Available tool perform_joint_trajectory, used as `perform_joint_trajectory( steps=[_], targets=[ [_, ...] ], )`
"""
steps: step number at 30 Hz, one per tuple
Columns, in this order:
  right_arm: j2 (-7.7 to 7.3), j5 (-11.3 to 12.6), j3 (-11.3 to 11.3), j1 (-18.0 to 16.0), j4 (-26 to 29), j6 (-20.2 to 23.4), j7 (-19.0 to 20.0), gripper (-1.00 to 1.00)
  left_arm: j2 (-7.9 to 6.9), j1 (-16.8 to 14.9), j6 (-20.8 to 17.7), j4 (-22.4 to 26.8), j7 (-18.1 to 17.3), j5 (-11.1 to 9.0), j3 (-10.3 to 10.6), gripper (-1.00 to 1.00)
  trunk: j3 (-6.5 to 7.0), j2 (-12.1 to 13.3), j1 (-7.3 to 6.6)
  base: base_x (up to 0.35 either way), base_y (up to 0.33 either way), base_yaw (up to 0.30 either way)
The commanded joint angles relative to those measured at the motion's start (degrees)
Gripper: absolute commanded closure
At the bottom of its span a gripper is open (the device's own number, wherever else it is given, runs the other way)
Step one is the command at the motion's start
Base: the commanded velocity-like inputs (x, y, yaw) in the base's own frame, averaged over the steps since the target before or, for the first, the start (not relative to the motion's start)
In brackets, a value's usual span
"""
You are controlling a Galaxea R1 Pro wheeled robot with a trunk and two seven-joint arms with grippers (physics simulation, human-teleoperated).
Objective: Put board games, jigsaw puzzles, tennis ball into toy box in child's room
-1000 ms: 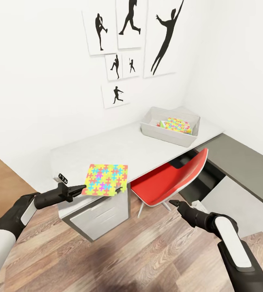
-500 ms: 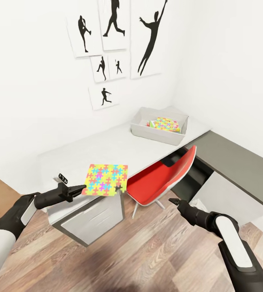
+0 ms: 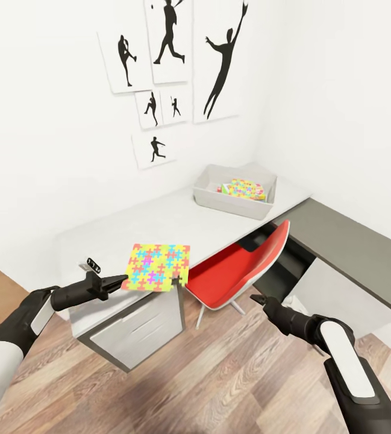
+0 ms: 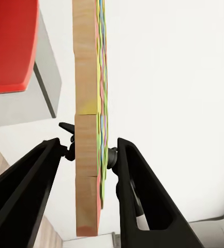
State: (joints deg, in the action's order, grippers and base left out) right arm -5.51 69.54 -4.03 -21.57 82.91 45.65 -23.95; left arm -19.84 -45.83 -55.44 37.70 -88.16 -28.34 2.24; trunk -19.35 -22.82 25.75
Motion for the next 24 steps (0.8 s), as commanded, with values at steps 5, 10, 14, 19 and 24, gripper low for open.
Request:
perform_joint_trajectory(
  steps=[5, 10, 14, 19, 24],
  targets=[
    [-0.02, 0.6, -0.1, 0.0, 0.1, 0.1, -0.6, -1.0, -0.08, -0.1, -0.6, 0.0, -0.3, -0.1, 0.3, 1.0, 0.38, -0.1, 0.04, 0.0, 0.0, 0.0],
    [-0.02, 0.6, -0.1, 0.0, 0.1, 0.1, -0.6, -1.0, -0.15, -0.1, -0.5, 0.0, -0.3, 0.0, 0.2, 1.0, 0.85, -0.1, 0.04, 0.0, 0.0, 0.0],
    [-0.03, 0.6, -0.2, 0.0, 0.1, 0.1, -0.6, -1.0, -0.12, -0.1, -0.5, 0.0, -0.3, 0.0, 0.1, 1.0, 1.24, -0.1, 0.04, 0.0, 0.0, 0.0],
    [-0.03, 0.6, -0.2, 0.0, 0.1, 0.1, -0.5, -1.0, -0.18, -0.1, 0.3, 0.1, -0.3, -0.1, 0.1, 1.0, 1.71, -0.1, 0.04, 0.0, -0.037, 0.0],
    [-0.03, 0.6, -0.3, 0.0, 0.1, 0.1, -0.5, -1.0, -0.2, 0.0, 0.6, 0.1, -0.3, -0.1, 0.0, 1.0, 2.19, -0.1, 0.04, 0.0, -0.014, 0.0]
  ],
)
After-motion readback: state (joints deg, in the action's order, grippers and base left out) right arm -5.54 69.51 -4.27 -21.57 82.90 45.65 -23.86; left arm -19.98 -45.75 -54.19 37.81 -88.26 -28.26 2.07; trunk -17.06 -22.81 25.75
